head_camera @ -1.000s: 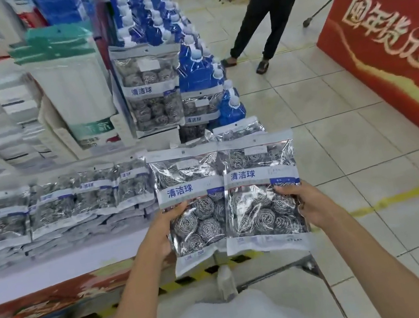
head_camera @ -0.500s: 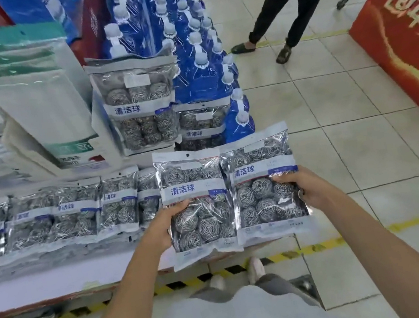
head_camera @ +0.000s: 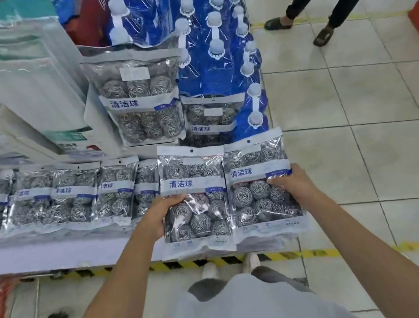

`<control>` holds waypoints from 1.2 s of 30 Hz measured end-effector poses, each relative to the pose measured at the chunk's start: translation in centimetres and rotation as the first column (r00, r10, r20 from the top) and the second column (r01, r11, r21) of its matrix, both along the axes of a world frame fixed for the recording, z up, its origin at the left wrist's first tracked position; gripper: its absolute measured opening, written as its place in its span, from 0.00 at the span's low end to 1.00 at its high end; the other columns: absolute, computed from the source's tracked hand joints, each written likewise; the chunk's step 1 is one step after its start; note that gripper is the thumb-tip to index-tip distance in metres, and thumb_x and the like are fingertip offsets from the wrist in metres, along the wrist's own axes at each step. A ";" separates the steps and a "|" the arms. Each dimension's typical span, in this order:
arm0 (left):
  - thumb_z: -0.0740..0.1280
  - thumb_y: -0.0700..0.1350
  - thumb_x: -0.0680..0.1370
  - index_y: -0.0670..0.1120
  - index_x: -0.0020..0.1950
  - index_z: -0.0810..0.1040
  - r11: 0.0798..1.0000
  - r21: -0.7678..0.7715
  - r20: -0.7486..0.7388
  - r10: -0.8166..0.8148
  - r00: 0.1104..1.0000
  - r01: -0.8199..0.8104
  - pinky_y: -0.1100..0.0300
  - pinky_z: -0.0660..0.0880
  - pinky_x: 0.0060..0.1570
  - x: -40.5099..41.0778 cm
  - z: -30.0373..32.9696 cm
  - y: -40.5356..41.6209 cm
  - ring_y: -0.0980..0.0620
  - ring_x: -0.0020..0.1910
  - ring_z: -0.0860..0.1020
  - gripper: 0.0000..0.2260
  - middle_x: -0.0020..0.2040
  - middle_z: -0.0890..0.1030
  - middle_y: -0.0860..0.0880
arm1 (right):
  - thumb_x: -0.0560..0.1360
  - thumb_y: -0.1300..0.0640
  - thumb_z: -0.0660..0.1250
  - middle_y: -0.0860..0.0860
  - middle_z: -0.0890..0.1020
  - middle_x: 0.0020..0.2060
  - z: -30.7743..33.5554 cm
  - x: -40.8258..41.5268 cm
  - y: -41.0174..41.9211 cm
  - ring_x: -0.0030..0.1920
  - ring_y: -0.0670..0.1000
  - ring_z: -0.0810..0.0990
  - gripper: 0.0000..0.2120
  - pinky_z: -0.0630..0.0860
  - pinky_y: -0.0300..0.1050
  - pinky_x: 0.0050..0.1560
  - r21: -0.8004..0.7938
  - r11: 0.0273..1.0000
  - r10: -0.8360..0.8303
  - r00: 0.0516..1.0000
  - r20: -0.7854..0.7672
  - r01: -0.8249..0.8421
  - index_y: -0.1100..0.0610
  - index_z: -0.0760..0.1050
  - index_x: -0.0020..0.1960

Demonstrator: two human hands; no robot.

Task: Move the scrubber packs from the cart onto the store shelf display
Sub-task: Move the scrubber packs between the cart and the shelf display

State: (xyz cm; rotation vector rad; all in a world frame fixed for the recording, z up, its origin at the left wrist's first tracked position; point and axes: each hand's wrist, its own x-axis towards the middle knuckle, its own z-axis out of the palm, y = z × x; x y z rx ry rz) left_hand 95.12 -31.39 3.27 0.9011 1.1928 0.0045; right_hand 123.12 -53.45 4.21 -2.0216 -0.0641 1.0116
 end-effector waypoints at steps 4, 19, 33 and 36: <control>0.79 0.38 0.71 0.49 0.56 0.82 0.986 0.162 -0.017 0.052 0.999 -0.048 0.49 0.77 0.62 0.2 -0.7 0.0 0.46 0.55 0.84 0.16 0.51 0.88 0.48 | 0.71 0.60 0.80 0.52 0.80 0.55 -1.0 -0.6 -0.4 0.54 0.54 0.79 0.32 0.74 0.47 0.51 -0.025 1.000 -0.009 0.995 0.104 0.011 0.56 0.68 0.69; 0.76 0.47 0.76 0.45 0.71 0.72 0.872 0.480 -0.210 0.002 0.978 0.101 0.46 0.75 0.63 1.2 -0.6 -0.6 0.44 0.63 0.77 0.26 0.63 0.79 0.48 | 0.74 0.46 0.76 0.57 0.76 0.60 -0.8 -1.6 -0.1 0.59 0.58 0.78 0.30 0.77 0.53 0.61 -0.325 0.923 0.339 0.839 0.426 -0.208 0.57 0.71 0.69; 0.63 0.52 0.84 0.45 0.75 0.71 0.645 0.707 -0.477 0.131 0.869 0.291 0.46 0.74 0.65 -7.7 4.2 -5.5 0.40 0.68 0.74 0.21 0.69 0.76 0.42 | 0.84 0.45 0.60 0.56 0.73 0.72 4.7 -9.1 6.0 0.70 0.56 0.72 0.25 0.70 0.52 0.71 -0.428 0.444 0.817 0.161 0.553 -0.787 0.56 0.68 0.77; 0.60 0.52 0.85 0.43 0.79 0.67 0.615 0.724 -0.561 0.263 0.785 0.311 0.47 0.71 0.68 -11.3 5.2 -8.8 0.40 0.71 0.72 0.24 0.73 0.72 0.40 | 0.85 0.45 0.58 0.54 0.73 0.72 5.5 -13.5 7.8 0.70 0.55 0.73 0.25 0.72 0.52 0.68 -0.400 0.215 0.834 -0.046 0.550 -0.891 0.54 0.66 0.78</control>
